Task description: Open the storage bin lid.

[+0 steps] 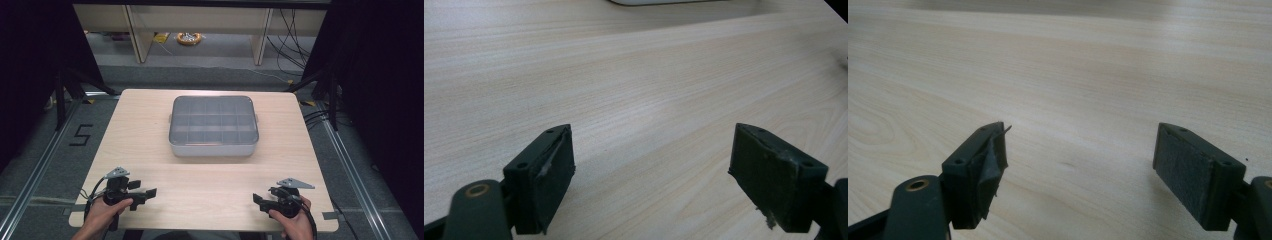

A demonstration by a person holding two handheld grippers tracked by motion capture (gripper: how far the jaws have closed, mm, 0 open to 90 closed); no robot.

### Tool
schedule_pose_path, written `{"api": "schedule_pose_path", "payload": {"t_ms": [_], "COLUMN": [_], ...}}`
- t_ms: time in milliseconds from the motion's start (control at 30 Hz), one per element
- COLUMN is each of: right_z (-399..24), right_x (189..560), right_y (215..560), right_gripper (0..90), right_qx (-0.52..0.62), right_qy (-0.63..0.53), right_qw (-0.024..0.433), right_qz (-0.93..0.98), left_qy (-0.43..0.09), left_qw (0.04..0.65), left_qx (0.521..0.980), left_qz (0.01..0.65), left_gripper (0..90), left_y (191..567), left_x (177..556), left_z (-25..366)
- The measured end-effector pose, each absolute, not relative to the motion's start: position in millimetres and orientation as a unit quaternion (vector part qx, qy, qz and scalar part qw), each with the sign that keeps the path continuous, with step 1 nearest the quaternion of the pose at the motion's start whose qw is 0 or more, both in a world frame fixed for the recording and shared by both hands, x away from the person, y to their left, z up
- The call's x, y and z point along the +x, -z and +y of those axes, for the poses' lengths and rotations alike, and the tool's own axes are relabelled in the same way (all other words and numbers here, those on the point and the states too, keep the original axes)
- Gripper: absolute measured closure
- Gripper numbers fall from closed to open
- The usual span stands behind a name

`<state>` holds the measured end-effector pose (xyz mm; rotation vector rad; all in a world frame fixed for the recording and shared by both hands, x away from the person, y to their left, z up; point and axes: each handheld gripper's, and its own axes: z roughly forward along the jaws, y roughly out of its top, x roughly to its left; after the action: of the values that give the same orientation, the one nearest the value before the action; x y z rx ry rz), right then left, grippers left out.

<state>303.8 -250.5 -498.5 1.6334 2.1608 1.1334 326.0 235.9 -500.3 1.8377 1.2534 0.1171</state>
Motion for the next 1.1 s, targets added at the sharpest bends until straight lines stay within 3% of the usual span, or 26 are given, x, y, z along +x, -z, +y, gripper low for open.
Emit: {"api": "schedule_pose_path", "payload": {"t_ms": [1100], "right_z": [-265.7], "right_x": [307.7], "right_y": [495.6], "right_gripper": [23.1], "right_qx": [0.555], "right_qy": [-0.399], "right_qw": [0.12], "right_qz": [0.72], "left_qy": [-0.043], "left_qw": [0.448], "left_qx": [0.73], "left_qz": [0.513], "left_gripper": [18.3], "left_y": [499.0], "left_x": [326.8], "left_z": [238.2]}}
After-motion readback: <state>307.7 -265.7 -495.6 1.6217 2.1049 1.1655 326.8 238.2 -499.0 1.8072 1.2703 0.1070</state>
